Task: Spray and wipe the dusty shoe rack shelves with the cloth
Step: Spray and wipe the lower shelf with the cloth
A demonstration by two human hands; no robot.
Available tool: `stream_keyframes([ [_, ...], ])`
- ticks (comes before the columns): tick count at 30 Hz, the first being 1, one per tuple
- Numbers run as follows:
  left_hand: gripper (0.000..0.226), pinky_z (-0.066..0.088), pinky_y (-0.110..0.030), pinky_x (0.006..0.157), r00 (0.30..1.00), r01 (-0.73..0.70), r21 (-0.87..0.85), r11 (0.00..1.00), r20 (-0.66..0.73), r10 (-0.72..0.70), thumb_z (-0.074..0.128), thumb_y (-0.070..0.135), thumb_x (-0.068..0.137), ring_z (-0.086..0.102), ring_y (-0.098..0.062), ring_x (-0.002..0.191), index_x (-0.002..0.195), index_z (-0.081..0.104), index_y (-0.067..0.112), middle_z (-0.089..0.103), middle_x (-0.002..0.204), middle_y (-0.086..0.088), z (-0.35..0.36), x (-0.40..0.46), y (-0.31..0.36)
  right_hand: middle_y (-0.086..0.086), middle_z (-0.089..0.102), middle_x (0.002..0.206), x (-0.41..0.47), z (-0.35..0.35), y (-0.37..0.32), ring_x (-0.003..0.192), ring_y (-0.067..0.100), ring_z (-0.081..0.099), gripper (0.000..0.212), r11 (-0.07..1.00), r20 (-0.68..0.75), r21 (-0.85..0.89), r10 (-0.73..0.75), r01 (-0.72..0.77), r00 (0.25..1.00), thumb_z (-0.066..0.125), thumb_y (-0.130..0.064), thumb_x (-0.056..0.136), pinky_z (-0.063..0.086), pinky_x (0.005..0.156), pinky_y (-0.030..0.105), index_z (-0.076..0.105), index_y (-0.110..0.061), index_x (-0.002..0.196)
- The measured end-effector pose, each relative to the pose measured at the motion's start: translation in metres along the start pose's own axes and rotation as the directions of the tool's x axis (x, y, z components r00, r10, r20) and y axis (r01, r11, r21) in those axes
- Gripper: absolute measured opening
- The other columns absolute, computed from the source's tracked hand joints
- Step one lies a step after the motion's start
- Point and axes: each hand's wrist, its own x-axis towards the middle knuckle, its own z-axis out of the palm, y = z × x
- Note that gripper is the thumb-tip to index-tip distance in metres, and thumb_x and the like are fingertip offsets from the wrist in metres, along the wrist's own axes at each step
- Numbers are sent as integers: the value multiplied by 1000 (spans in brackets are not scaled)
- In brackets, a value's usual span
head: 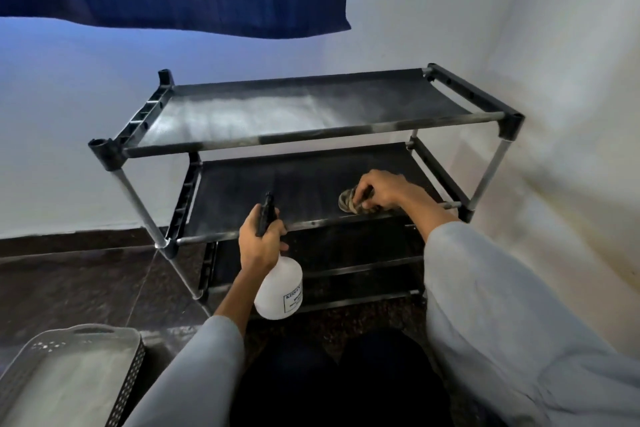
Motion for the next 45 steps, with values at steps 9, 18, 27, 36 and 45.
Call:
stream_keyframes([
  [9, 30, 50, -33, 54, 999, 51, -88, 995, 0, -51, 46, -11, 82, 55, -16, 51, 83, 62, 15, 62, 76, -4, 5, 7, -20, -8, 55, 115, 44, 31, -50, 106, 17, 55, 32, 959, 139, 164, -253, 230, 957, 70, -12, 82, 46, 97, 41, 64, -42, 76],
  [18, 27, 50, -35, 55, 1000, 16, -76, 997, 19, -15, 47, -7, 80, 55, -24, 53, 84, 61, 16, 62, 75, 1, 5, 6, -27, -15, 59, 101, 9, -4, 67, 104, 18, 58, 24, 998, 52, -65, -14, 18, 999, 77, -19, 76, 45, 96, 40, 68, -41, 75],
  [27, 28, 51, -42, 61, 999, 42, -4, 999, 15, -42, 49, -4, 81, 58, -24, 49, 81, 59, 22, 60, 62, 2, 7, 4, -21, -8, 60, 113, 48, 50, -73, 101, 14, 59, 21, 948, 53, 163, -285, 273, 957, 68, -10, 83, 49, 91, 35, 72, -29, 94],
  [36, 30, 53, -41, 61, 998, 48, -12, 999, 30, -47, 48, -8, 82, 57, -24, 53, 83, 60, 19, 62, 74, 3, 6, 2, -19, -6, 56, 102, -14, -9, 118, 108, 23, 56, 19, 989, -73, -15, 146, -147, 987, 74, -14, 79, 42, 99, 39, 73, -31, 89],
  [45, 27, 47, -21, 47, 991, 39, 42, 998, 129, -44, 53, -1, 84, 58, -22, 54, 104, 60, 15, 61, 70, -4, 57, -7, 8, -6, 62, 110, 31, 46, -48, 100, 16, 59, 15, 972, -68, 159, -161, 170, 985, 66, -24, 86, 47, 85, 33, 69, -27, 100],
])
